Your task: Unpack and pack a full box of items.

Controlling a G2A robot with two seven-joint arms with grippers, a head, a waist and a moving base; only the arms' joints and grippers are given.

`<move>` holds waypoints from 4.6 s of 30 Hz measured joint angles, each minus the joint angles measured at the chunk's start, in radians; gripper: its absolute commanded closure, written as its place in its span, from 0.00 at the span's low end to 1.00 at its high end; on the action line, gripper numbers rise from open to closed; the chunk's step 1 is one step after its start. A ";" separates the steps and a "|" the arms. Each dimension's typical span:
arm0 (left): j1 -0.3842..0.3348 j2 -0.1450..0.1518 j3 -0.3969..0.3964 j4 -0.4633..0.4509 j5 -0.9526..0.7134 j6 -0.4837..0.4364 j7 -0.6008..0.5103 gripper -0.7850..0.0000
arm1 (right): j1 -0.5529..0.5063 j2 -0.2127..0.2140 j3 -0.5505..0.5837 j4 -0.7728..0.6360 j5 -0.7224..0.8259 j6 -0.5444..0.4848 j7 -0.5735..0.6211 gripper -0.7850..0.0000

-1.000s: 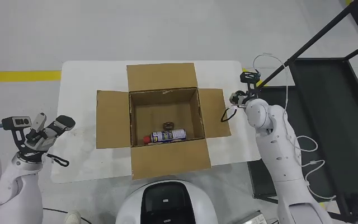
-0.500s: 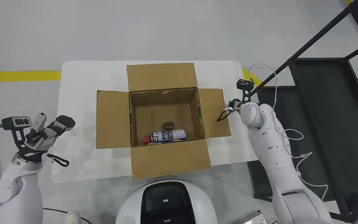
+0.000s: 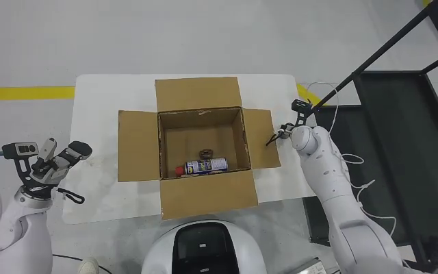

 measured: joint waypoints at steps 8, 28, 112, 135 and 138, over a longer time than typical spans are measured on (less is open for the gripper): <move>0.000 0.000 0.000 0.000 0.000 0.000 0.000 0.00 | -0.003 -0.003 0.005 0.009 0.034 -0.012 -0.031 0.00; 0.000 0.000 0.000 0.000 0.000 0.000 0.000 0.00 | -0.293 0.017 -0.017 -0.783 -0.176 0.035 -0.004 0.00; 0.000 0.000 0.000 0.000 0.000 0.000 0.000 0.00 | -0.204 -0.019 -0.363 -0.879 -0.293 -0.161 0.241 0.00; 0.000 0.000 0.000 0.000 0.000 0.000 0.000 0.00 | -0.118 -0.037 -0.416 -0.799 -0.202 -0.240 0.348 0.00; 0.000 0.000 0.000 0.000 0.000 0.000 0.000 0.00 | -0.063 -0.053 -0.434 -0.732 -0.107 -0.219 0.397 0.00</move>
